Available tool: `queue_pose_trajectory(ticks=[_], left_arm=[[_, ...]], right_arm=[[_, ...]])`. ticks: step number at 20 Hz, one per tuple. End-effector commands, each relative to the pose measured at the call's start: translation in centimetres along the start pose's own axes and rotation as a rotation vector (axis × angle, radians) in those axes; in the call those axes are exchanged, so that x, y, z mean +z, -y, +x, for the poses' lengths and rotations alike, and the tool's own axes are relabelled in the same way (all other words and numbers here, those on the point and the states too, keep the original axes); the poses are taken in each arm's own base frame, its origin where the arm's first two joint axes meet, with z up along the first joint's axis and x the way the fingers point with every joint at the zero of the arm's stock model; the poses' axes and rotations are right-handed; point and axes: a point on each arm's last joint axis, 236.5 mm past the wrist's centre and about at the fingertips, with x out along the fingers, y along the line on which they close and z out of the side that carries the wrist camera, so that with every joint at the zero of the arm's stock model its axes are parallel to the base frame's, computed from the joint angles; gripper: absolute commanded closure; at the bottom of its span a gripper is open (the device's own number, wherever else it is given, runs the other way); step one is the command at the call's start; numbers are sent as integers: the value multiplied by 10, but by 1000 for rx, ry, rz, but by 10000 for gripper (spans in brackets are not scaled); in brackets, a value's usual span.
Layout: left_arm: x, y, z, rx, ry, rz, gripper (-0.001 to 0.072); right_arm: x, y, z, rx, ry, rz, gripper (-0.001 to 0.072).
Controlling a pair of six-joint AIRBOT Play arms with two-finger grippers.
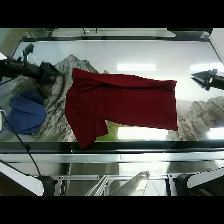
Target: Fold the shirts.
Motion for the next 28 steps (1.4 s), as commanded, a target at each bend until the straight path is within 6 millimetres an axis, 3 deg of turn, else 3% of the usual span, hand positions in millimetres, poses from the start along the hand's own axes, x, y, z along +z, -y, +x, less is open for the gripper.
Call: queue_pose_trajectory(ticks=[1, 3, 7, 11, 13, 15, 16, 17, 18, 19, 23, 28], left_arm=[[-97, -41, 3, 151, -222, -163, 14], [-130, -49, 21, 154, -243, -213, 14], [-152, -72, 56, 183, -215, -234, 14], [-140, -58, 96, 106, -194, -171, 14], [-131, -49, 105, 70, -208, -145, 14], [-131, -43, 106, 49, -254, -129, 18], [-132, -41, 105, 40, -271, -124, 166], [-132, -40, 104, 33, -283, -120, 414], [-131, -39, 103, 27, -289, -107, 653], [-129, -38, 102, 25, -286, -99, 690], [-123, -30, 97, 17, -287, -74, 691], [-122, -21, 90, 0, -311, -54, 692]], right_arm=[[-60, 7, -27, -90, -196, 56, 468], [-81, 15, -34, -137, -211, 85, 468], [-98, 18, -42, -142, -190, 135, 468], [-106, 16, -56, -137, -170, 165, 468], [-111, 17, -66, -142, -172, 178, 468], [-125, 33, -79, -198, -196, 203, 467], [-135, 42, -84, -221, -214, 227, 466], [-150, 53, -87, -242, -232, 261, 459], [-162, 62, -85, -258, -239, 294, 403], [-172, 69, -79, -265, -237, 322, 353], [-210, 86, -46, -294, -279, 343, 354], [-225, 80, -7, -320, -368, 279, 353]])
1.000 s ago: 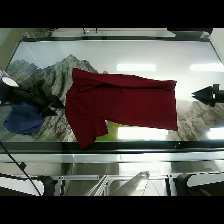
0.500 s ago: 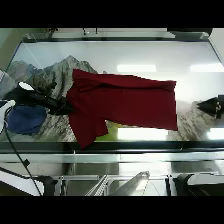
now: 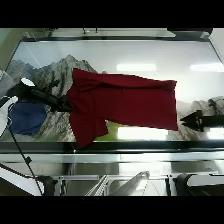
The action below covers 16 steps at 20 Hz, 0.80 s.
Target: Fold the shirts.
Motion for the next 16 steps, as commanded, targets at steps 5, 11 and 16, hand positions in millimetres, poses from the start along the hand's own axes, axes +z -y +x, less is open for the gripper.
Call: queue_pose_trajectory(ticks=[5, 11, 16], left_arm=[[-5, 9, -6, -20, -32, 19, 692], [-8, 10, -6, -25, -43, 19, 691], [-9, 58, -31, -166, -2, 80, 691]], right_arm=[[-6, -18, 54, -89, -77, -112, 353], [-14, -28, 58, -61, -113, -120, 539], [-3, -93, 44, 143, -42, -169, 697]])
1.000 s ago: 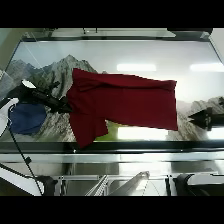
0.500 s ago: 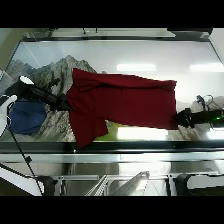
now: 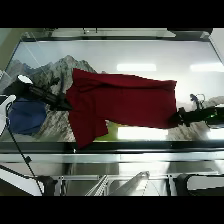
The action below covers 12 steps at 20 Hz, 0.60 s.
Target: Fold the shirts.
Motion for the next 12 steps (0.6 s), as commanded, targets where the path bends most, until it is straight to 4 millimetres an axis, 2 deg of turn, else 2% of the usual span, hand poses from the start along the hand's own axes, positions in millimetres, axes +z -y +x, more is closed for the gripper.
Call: queue_pose_trajectory(ticks=[1, 3, 5, 6, 7, 8, 10, 11, 12], left_arm=[[-1, 54, -28, -142, 61, 89, 691], [-3, 107, -66, -243, 171, 192, 691], [-19, 182, -122, -398, 319, 369, 692], [-36, 229, -157, -493, 418, 496, 692], [-58, 272, -192, -574, 525, 626, 691], [-88, 315, -228, -637, 641, 778, 691], [-160, 387, -287, -686, 834, 1040, 690], [-201, 420, -308, -673, 929, 1171, 690], [-238, 445, -320, -629, 1003, 1278, 689]], right_arm=[[18, -72, -25, 194, 86, -88, 697], [30, -140, -70, 296, 193, -234, 697], [31, -223, -136, 368, 363, -450, 697], [23, -263, -170, 362, 459, -575, 697], [8, -306, -207, 338, 569, -712, 697], [-14, -348, -240, 304, 684, -844, 697], [-63, -419, -294, 201, 931, -1038, 696], [-88, -447, -314, 142, 1054, -1117, 696], [-115, -470, -329, 74, 1172, -1194, 696]])
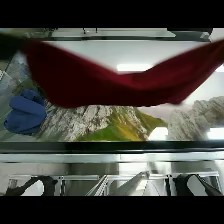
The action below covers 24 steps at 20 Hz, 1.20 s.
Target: Fold the shirts.
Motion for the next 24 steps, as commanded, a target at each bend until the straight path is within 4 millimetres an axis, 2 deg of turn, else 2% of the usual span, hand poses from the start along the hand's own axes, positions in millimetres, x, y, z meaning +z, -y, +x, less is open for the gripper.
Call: queue_pose_trajectory(ticks=[1, 2, 3, 4, 5, 6, 8, 10, 12, 13, 15, 17, 19, 21, 24], left_arm=[[47, 191, -7, -87, 205, 503, 688], [46, 216, -3, -6, 207, 615, 686], [46, 229, 1, 76, 210, 685, 684], [48, 229, 3, 193, 207, 727, 684], [52, 215, 1, 328, 197, 740, 684], [55, 200, -5, 428, 186, 737, 684], [63, 186, -17, 439, 229, 693, 684], [62, 155, -33, 397, 235, 576, 684], [51, 101, -40, 369, 182, 410, 684], [40, 69, -37, 357, 135, 325, 684], [6, -3, -18, 330, 7, 149, 684], [-29, -81, 9, 339, -89, -9, 684], [-68, -163, 30, 394, -174, -142, 684], [-106, -231, 43, 412, -252, -258, 684], [-150, -314, 50, 405, -307, -432, 692]], right_arm=[[82, -134, -50, -149, 305, -418, 696], [87, -158, -59, -190, 353, -484, 696], [89, -177, -67, -231, 395, -540, 696], [90, -186, -74, -284, 423, -587, 696], [92, -187, -80, -348, 436, -626, 697], [92, -182, -84, -394, 433, -646, 697], [87, -163, -77, -386, 378, -607, 697], [76, -119, -63, -342, 280, -457, 697], [55, -71, -43, -244, 185, -287, 698], [40, -44, -33, -204, 135, -193, 698], [2, 9, -8, -155, 46, -14, 698], [-54, 69, 17, -170, -67, 158, 698], [-120, 130, 42, -225, -168, 307, 698], [-179, 181, 63, -276, -239, 411, 697], [-254, 243, 90, -317, -307, 566, 698]])
